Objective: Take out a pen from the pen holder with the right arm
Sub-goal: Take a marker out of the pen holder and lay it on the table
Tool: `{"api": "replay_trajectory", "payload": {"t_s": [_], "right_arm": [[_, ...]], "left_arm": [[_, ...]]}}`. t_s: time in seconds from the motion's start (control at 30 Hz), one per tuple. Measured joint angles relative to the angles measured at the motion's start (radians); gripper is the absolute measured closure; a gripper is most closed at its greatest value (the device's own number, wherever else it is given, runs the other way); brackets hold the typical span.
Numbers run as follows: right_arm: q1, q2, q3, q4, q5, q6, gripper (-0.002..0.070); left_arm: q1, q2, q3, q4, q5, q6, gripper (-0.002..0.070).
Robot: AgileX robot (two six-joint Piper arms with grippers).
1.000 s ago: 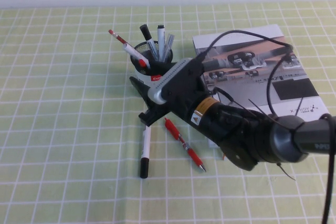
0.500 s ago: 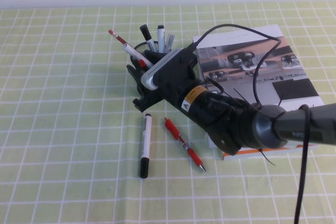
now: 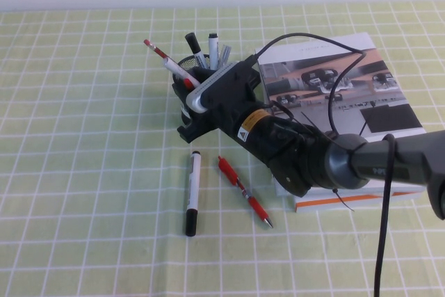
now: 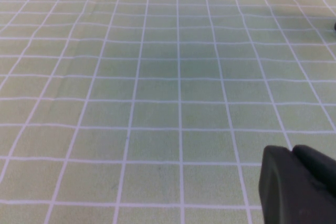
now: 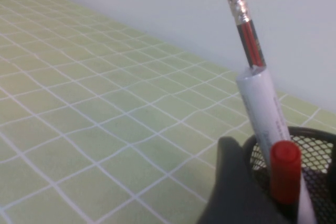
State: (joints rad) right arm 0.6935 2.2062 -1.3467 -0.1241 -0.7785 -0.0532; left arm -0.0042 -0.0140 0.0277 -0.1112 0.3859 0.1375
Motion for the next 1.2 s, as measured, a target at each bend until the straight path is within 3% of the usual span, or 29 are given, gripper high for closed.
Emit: {"api": "replay_trajectory", "payload": {"t_s": [0.7,1.2], "right_arm": [[-0.005,0.0,-0.006,0.004,0.001,0.0,0.0619],[-0.005,-0.06,-0.008,0.002,0.076,0.0,0.0629]], "left_arm": [[0.0,0.0,0.0,0.0,0.0,0.0,0.068],[0.0,0.0,0.0,0.0,0.0,0.0,0.068]]}}
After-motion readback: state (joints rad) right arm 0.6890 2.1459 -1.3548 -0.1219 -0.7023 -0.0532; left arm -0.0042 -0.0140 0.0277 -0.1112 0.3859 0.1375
